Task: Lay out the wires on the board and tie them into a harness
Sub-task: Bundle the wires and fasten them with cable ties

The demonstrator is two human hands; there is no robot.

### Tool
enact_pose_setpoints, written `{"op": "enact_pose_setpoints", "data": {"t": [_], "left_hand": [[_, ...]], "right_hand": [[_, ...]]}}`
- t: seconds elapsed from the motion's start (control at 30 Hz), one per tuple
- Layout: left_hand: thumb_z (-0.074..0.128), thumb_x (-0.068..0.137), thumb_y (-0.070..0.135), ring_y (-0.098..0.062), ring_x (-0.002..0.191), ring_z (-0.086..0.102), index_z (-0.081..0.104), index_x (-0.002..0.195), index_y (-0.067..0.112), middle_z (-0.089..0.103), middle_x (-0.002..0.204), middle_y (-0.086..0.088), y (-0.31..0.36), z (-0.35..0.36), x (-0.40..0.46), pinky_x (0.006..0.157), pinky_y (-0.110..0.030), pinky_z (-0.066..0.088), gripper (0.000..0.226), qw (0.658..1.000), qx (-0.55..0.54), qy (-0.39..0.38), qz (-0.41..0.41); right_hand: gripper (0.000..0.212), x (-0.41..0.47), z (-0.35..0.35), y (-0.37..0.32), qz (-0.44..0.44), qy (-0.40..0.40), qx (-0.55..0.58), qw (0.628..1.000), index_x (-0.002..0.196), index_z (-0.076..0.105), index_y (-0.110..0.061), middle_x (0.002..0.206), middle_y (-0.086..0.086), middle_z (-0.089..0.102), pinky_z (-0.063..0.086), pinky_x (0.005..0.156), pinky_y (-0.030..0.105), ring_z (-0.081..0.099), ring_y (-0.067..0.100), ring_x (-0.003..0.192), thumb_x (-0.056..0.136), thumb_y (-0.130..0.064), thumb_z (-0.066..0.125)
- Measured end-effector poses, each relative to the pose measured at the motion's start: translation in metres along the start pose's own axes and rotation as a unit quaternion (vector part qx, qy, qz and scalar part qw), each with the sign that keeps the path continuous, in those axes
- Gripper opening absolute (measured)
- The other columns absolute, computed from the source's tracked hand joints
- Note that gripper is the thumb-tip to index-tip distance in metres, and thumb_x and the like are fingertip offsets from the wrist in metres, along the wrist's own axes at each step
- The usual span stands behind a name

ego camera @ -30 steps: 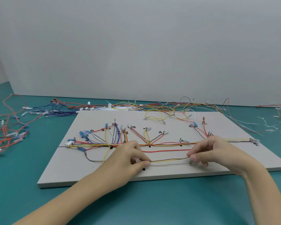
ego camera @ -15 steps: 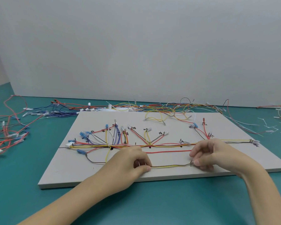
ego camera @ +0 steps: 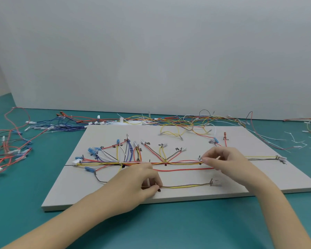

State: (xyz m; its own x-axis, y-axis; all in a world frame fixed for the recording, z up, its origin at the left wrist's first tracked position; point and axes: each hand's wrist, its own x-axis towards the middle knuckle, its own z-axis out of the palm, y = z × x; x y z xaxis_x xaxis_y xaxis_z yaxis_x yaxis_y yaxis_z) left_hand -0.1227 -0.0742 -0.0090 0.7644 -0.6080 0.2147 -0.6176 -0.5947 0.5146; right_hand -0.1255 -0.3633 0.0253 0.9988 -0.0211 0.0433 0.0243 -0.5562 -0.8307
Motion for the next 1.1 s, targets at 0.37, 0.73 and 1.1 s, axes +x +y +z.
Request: {"op": "enact_pose_setpoints", "data": {"t": [0.37,0.73,1.1], "left_hand": [[0.061,0.091,0.029,-0.005,0.081,0.052,0.069,0.092,0.035,0.054,0.091,0.015,-0.007,0.011,-0.007,0.069,-0.017,0.043,0.009,0.998,-0.043,0.046,0.023],[0.061,0.090,0.027,-0.004,0.080,0.052,0.069,0.091,0.033,0.053,0.089,0.014,-0.005,0.010,-0.008,0.069,-0.012,0.039,0.010,0.998,-0.039,0.053,0.023],[0.062,0.090,0.031,-0.006,0.082,0.053,0.069,0.093,0.035,0.053,0.091,0.015,-0.001,0.009,-0.014,0.072,-0.017,0.044,0.009,0.997,-0.067,0.035,0.024]], "right_hand": [[0.037,0.043,0.084,-0.041,-0.067,-0.055,-0.315,0.945,0.081,0.049,-0.017,0.083,0.000,0.059,0.040,0.067,0.035,0.053,0.022,0.079,0.097,-0.049,0.039],[0.030,0.049,0.098,-0.039,-0.106,-0.068,-0.365,0.923,0.066,0.037,-0.017,0.072,0.004,0.046,0.030,0.060,0.035,0.047,0.031,0.072,0.094,-0.026,0.039],[0.033,0.049,0.094,-0.039,-0.092,-0.091,-0.303,0.944,0.059,0.033,-0.015,0.061,0.004,0.036,0.024,0.051,0.033,0.033,0.020,0.056,0.084,-0.025,0.052]]}}
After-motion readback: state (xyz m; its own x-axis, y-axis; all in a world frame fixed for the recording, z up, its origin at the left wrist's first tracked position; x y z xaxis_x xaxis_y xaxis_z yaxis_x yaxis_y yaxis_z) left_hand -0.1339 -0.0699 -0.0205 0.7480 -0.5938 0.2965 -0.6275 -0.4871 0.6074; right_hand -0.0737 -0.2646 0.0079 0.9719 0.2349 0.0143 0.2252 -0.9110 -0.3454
